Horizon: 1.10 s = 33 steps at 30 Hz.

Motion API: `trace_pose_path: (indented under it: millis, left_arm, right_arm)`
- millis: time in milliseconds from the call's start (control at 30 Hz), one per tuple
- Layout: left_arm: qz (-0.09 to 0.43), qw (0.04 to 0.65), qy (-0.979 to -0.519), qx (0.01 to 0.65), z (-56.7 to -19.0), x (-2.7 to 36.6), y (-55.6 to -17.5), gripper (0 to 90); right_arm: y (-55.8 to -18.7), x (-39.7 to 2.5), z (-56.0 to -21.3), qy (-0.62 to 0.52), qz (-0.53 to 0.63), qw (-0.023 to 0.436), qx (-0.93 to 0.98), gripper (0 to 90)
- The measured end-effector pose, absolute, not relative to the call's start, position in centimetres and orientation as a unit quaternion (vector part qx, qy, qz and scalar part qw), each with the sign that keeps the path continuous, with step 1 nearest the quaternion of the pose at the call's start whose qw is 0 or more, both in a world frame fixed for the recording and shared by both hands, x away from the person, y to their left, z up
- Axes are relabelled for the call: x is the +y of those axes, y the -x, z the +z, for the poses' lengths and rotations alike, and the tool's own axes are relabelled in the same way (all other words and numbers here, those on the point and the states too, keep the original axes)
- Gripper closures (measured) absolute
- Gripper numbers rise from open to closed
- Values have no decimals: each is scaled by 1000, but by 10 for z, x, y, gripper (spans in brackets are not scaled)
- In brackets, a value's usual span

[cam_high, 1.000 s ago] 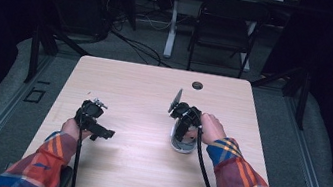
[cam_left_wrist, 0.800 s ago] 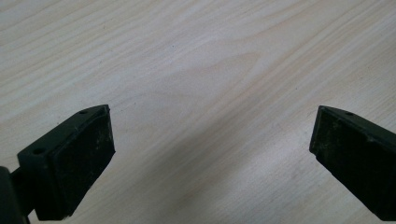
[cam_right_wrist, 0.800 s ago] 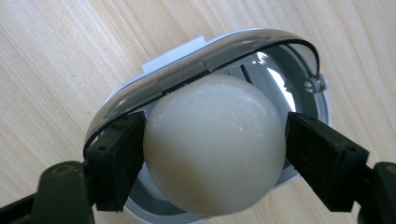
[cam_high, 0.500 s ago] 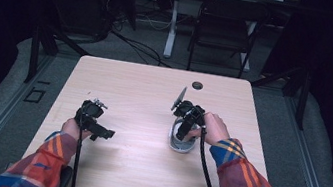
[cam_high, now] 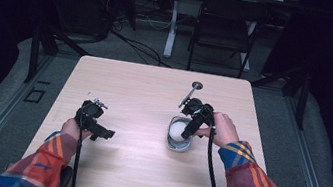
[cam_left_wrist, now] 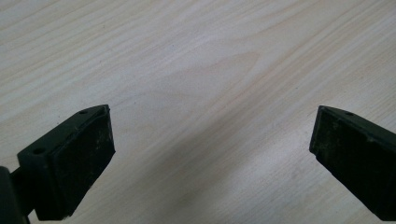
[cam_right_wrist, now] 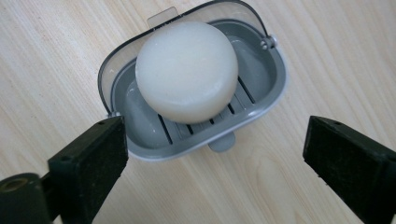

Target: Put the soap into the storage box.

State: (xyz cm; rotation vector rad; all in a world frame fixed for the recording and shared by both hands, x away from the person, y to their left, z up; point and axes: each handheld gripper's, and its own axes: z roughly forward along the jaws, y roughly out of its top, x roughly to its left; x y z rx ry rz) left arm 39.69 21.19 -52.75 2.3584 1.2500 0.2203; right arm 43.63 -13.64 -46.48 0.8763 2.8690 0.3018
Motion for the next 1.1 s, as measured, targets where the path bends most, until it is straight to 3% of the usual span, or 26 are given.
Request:
trace_pose_path:
  millis: [467, 1100]
  left_arm:
    - [80, 228, -858, 453, -528, 211, -397, 0]
    - [80, 227, -859, 452, -528, 211, -396, 0]
  right_arm:
    - [-415, -177, -440, -307, 117, 94, 940, 0]
    - [-384, -253, -448, -372, 116, 112, 914, 0]
